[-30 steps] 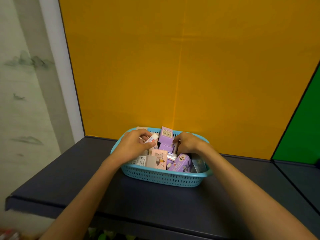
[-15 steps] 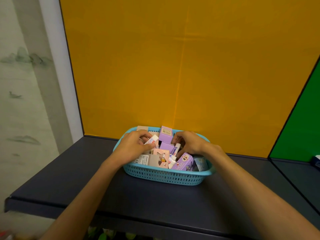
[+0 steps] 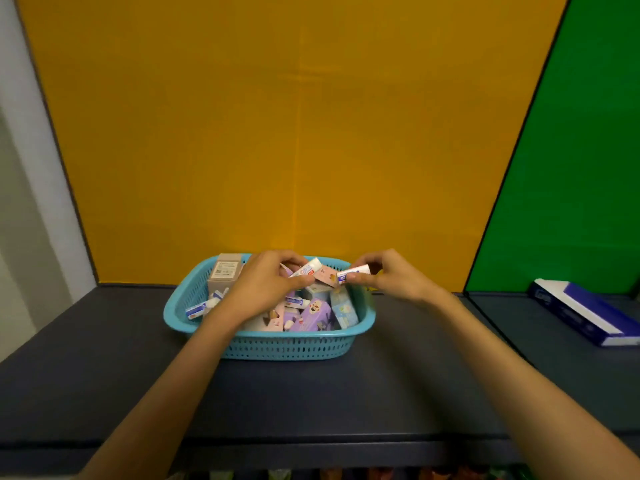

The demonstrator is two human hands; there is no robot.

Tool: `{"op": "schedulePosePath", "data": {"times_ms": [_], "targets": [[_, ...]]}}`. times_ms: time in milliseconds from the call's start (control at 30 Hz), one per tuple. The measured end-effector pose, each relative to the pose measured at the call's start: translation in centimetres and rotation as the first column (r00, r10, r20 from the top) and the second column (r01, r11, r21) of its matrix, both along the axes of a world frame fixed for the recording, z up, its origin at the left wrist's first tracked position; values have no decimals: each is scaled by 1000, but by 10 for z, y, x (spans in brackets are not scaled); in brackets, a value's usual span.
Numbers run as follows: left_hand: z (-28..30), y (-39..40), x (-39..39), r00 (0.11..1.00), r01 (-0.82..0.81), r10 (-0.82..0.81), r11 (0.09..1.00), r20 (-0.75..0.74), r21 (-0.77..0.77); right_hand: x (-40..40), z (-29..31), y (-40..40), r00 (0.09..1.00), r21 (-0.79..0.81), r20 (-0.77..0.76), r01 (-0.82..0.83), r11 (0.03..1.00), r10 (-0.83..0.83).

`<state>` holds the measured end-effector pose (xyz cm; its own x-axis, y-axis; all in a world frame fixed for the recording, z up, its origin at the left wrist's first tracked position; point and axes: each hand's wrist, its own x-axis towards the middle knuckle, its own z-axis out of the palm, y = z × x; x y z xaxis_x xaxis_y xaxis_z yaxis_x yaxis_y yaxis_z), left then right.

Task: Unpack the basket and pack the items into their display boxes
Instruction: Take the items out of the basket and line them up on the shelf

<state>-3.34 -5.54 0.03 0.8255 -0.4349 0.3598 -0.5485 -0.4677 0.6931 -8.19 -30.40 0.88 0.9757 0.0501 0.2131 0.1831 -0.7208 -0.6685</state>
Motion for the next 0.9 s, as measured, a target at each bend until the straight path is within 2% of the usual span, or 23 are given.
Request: {"op": "schedulePosePath", "data": {"times_ms": [133,333,567,900], "targets": [[3,-51,-25,994,99,-99,995,40,6,-41,-9,-46,994,156,7,104,982,-107],[-1,-142,-72,986,159,-162,983,29,89,-121,-22,-138,987,72,-45,156,985,-153],[-13,-253,-139,966,249,-240,964,-96,98,-204,-34,-241,990,86,-18,144,986,-143],[-33,-351,-184,974,201,-187,973,-124,113,-241,-57,-339,990,115,65,119,986,-127]]}}
